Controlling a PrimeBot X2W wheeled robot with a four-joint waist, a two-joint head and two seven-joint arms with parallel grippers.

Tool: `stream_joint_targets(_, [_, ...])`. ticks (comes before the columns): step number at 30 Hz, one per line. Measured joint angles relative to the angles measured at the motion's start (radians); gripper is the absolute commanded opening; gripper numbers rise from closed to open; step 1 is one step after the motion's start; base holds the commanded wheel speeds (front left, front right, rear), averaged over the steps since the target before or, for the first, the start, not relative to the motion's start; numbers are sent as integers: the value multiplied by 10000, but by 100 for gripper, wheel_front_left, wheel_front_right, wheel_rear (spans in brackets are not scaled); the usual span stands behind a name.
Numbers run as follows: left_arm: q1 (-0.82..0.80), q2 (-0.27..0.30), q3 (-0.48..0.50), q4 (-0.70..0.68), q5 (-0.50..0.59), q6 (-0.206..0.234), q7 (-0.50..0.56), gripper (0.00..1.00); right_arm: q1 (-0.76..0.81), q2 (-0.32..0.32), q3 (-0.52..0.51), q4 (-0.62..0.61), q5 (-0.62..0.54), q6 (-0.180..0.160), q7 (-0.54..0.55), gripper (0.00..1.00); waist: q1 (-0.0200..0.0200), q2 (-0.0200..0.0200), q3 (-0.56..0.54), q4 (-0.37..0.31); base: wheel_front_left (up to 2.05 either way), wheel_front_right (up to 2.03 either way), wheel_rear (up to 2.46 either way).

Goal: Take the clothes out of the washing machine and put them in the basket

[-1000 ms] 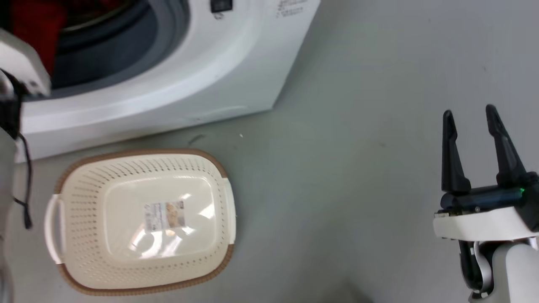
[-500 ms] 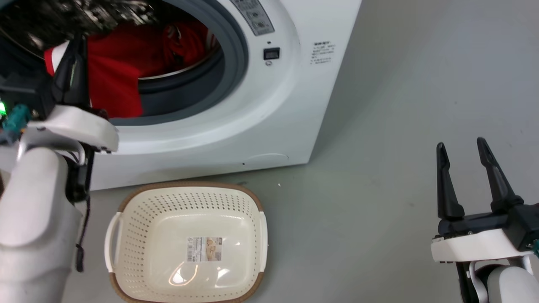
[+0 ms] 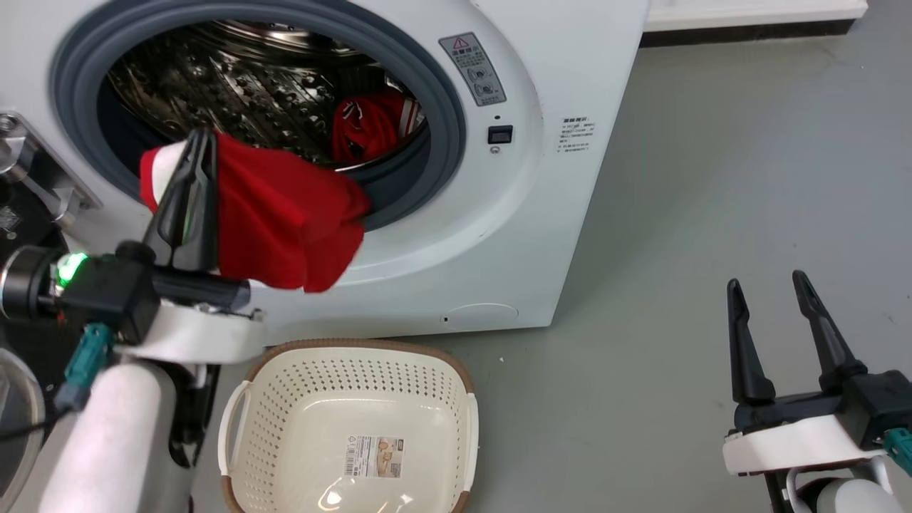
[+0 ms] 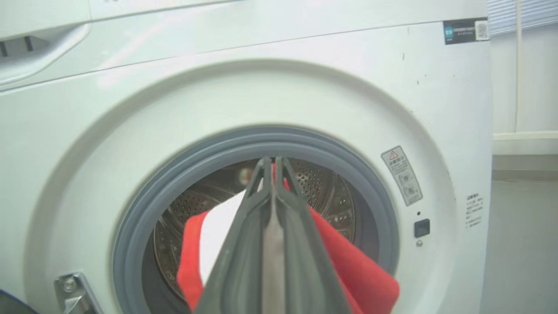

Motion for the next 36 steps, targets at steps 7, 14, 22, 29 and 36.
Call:
stream_joint_targets(7, [1232, -347, 63, -1185, 107, 105, 0, 0, 53, 0, 15, 25, 27, 0, 0, 100, 0, 0, -82, 148, 0, 0, 0])
stream_joint_targets(14, [2192, -656, -332, -767, 73, -182, 0, 0, 46, -2, -61, 29, 98, 0, 0, 100, 1, 0, 129, 301, 0, 0, 0])
stream_joint_targets(22, [2154, -884, -978, 2249, 67, -587, 42, 0, -218, -4, -48, 4, 82, 0, 0, 100, 3, 0, 664, 235, 0, 0, 0])
stream_joint_targets(29, [1075, -1221, -892, 4832, -52, -846, 29, 0, -465, 0, -44, -88, -2, 0, 0, 100, 3, 0, 1463, -43, 0, 0, 0])
stream_joint_targets(36, [-126, -1277, -849, 6991, 127, -1007, 13, 0, -875, -2, 4, -313, -15, 0, 0, 100, 3, 0, 2567, -506, 0, 0, 0])
